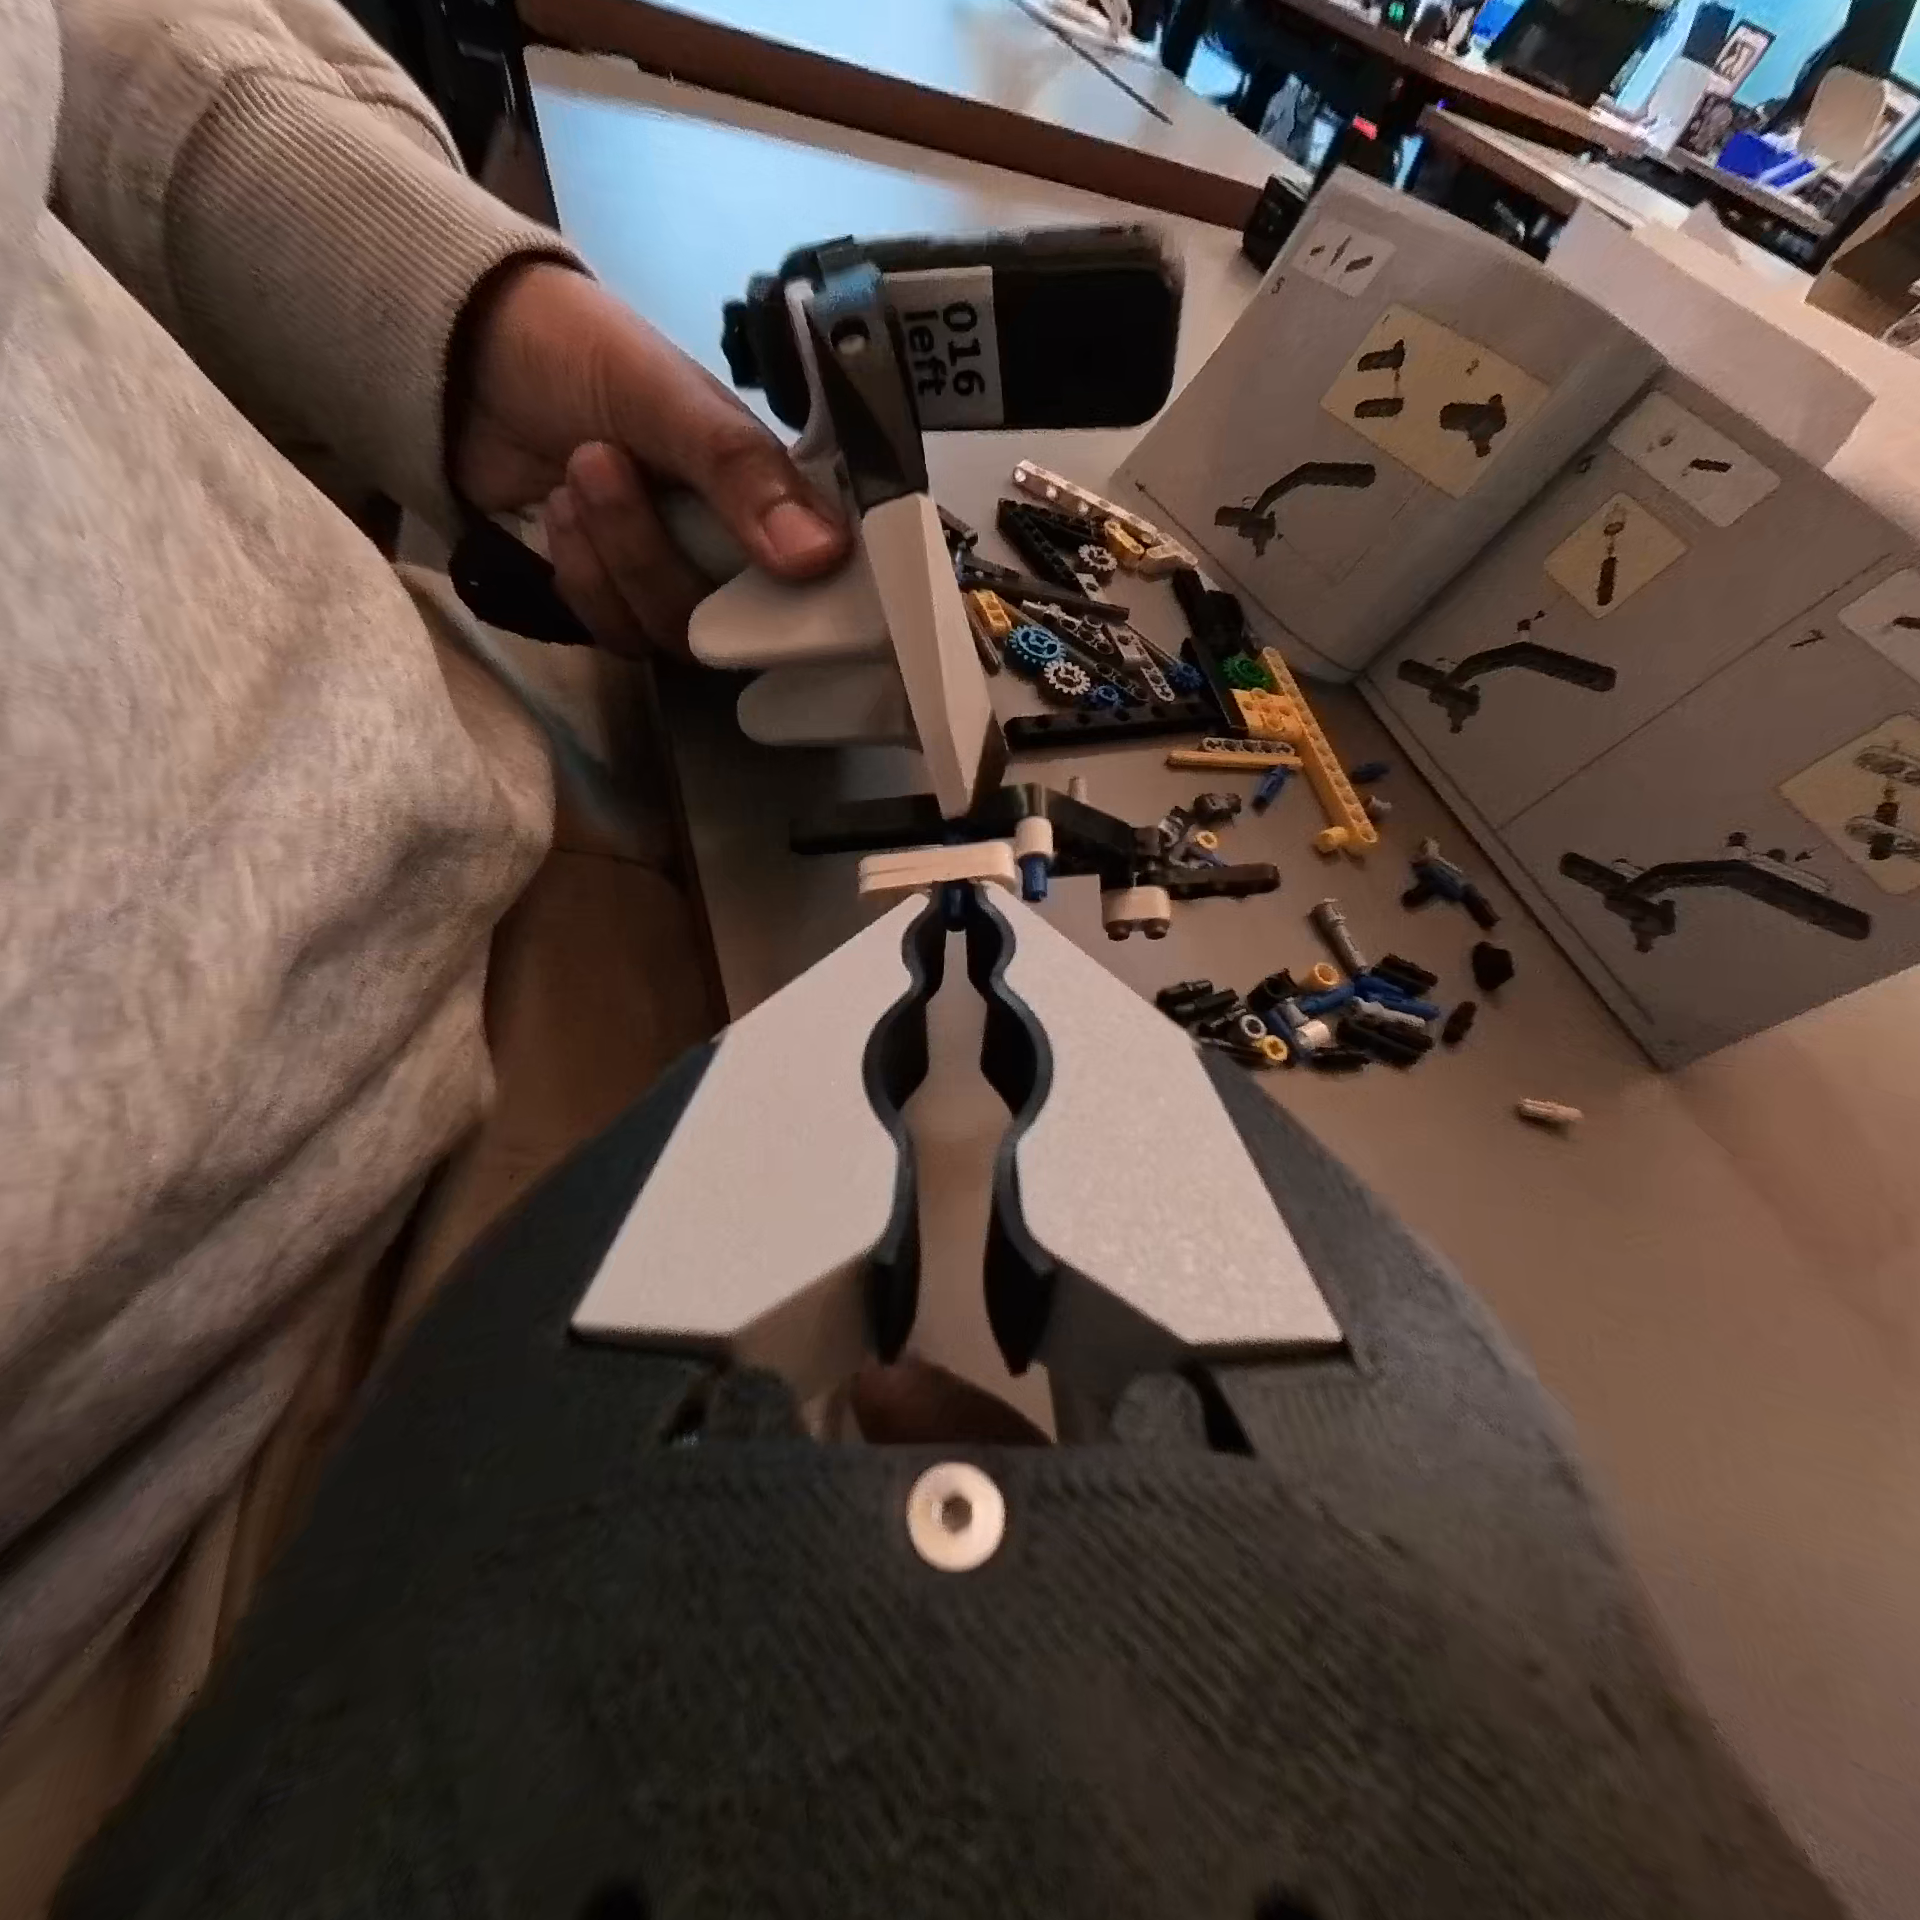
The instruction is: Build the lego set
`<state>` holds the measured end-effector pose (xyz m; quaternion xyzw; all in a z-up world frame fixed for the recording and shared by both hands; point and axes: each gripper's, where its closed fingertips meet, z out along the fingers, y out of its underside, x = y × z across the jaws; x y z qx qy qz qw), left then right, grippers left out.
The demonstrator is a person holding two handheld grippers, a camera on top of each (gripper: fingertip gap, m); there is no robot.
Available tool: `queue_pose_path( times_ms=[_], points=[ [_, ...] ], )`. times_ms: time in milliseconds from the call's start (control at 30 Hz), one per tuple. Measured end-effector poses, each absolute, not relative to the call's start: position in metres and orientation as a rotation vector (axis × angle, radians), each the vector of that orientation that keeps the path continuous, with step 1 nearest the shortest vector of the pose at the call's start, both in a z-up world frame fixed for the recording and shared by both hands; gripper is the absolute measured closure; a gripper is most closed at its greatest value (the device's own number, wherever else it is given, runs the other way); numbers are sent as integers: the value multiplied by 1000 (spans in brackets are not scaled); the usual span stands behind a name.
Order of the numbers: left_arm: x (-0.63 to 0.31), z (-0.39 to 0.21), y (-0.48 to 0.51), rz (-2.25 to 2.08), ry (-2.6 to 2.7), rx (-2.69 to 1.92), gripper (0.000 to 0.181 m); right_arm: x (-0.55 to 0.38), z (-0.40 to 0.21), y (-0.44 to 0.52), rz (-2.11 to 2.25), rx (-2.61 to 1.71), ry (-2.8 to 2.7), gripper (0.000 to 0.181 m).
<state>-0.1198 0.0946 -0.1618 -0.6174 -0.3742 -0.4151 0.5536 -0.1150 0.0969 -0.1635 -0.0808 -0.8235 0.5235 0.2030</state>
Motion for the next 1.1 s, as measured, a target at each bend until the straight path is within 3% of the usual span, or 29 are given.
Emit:
queue_pose_path(
  times_ms=[33,1100],
  points=[
    [-120,-161,94,-998,-881,-1449,177,-115,-162,97,1483,-227,-2293,180],
    [-123,-150,93,-1087,-871,-1338,176,-118,-152,95,1583,-246,-2252,180]
  ],
)
